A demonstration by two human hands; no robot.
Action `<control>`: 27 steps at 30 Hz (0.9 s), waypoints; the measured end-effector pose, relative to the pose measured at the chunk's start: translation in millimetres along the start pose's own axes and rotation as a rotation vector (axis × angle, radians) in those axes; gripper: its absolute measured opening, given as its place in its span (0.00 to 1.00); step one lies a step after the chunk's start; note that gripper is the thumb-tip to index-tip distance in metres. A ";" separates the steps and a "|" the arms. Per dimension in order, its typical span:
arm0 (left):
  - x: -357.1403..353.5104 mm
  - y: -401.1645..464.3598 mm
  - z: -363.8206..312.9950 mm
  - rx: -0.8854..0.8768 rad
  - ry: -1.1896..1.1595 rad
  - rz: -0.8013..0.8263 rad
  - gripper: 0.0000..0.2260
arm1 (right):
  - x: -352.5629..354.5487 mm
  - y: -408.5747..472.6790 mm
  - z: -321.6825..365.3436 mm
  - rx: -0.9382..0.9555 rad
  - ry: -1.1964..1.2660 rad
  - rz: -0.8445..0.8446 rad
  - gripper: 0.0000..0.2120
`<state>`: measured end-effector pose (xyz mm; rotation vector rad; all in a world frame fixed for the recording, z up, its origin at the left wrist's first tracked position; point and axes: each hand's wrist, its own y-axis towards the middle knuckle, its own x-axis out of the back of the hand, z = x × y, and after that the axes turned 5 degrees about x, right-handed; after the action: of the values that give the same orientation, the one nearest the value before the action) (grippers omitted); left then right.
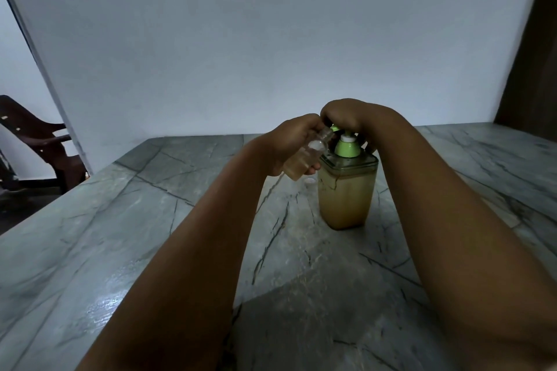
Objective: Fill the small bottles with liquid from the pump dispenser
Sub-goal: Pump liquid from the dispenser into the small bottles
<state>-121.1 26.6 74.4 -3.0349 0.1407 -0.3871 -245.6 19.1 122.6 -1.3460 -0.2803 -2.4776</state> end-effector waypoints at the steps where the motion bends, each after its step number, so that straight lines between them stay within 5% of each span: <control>1: 0.2 0.1 0.1 0.001 0.000 0.002 0.13 | 1.1 -0.5 -0.7 -0.002 0.030 -0.009 0.08; 6: 1.8 2.9 0.9 0.009 0.012 0.020 0.19 | 5.2 -3.3 -4.3 -0.030 0.204 -0.010 0.13; 13: 2.1 3.2 0.4 0.012 0.006 0.011 0.14 | 0.8 -4.2 -1.0 0.032 0.088 -0.018 0.17; 27: 2.1 4.4 0.7 0.009 -0.003 0.025 0.15 | 4.1 -9.7 0.6 0.020 0.133 -0.022 0.07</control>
<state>-119.2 22.1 73.8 -3.0214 0.1765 -0.3808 -250.7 27.7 126.1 -1.1701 -0.2905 -2.5613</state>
